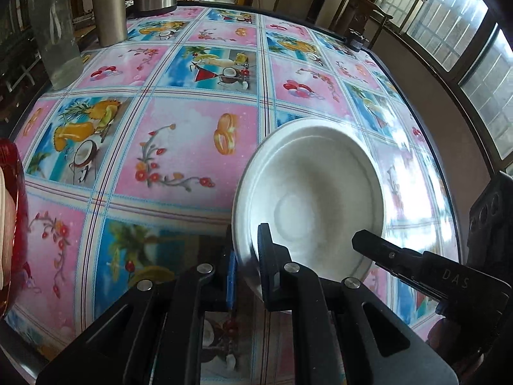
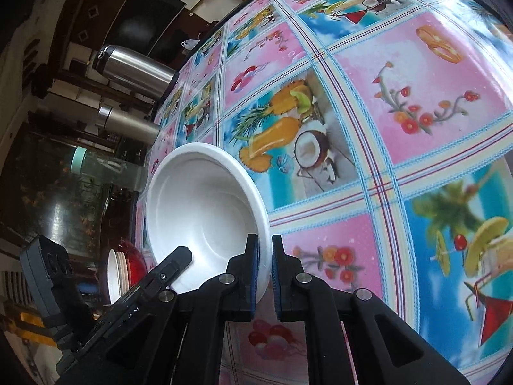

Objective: Organize plates and bowls
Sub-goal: 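Lift the white paper bowl with both tools and carry it toward the red stack, then lower the white paper bowl with both tools onto the nested bowls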

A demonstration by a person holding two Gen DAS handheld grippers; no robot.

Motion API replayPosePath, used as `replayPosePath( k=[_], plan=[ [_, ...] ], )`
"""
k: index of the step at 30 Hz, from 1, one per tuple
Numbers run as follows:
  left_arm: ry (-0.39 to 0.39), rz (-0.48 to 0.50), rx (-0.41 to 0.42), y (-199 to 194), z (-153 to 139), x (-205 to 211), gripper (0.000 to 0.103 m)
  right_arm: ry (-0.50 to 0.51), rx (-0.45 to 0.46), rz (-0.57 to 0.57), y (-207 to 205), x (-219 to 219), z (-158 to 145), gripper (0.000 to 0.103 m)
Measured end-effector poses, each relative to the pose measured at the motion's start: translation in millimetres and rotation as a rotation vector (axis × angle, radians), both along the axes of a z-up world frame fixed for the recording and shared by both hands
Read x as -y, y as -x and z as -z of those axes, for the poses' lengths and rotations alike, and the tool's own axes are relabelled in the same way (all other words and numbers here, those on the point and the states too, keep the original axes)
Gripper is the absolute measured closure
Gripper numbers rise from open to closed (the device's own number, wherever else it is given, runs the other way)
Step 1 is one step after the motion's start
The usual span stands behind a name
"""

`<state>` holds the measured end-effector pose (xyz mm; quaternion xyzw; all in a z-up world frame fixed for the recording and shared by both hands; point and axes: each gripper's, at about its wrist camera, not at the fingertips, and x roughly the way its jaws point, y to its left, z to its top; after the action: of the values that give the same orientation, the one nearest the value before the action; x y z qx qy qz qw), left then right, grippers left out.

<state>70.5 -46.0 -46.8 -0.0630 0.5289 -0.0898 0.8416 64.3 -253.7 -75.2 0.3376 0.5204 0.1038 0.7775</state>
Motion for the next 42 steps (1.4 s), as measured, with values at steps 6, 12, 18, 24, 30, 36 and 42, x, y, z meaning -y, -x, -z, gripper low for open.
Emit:
replayPosePath(
  k=[6,12,18,24,30,36,42],
  plan=[
    [-0.022,-0.009,0.037,27,-1,-18,0.092,0.027,0.011,-0.061,16,-23,-1,0.094],
    [-0.039,-0.044,0.067,50,0,-42,0.091,0.061,0.020,-0.115,25,-54,-5,0.094],
    [-0.047,-0.087,0.091,68,2,-71,0.091,0.090,0.033,-0.169,32,-86,-7,0.094],
    [-0.053,-0.117,0.108,82,1,-92,0.091,0.093,0.037,-0.196,37,-110,-8,0.094],
    [-0.040,-0.141,0.147,88,-11,-110,0.091,0.100,0.083,-0.210,46,-126,-27,0.094],
    [-0.040,-0.159,0.208,95,-32,-123,0.091,0.098,0.133,-0.221,52,-141,-51,0.094],
    [-0.048,-0.192,0.269,104,-52,-143,0.091,0.095,0.183,-0.249,54,-165,-76,0.094]
  ],
)
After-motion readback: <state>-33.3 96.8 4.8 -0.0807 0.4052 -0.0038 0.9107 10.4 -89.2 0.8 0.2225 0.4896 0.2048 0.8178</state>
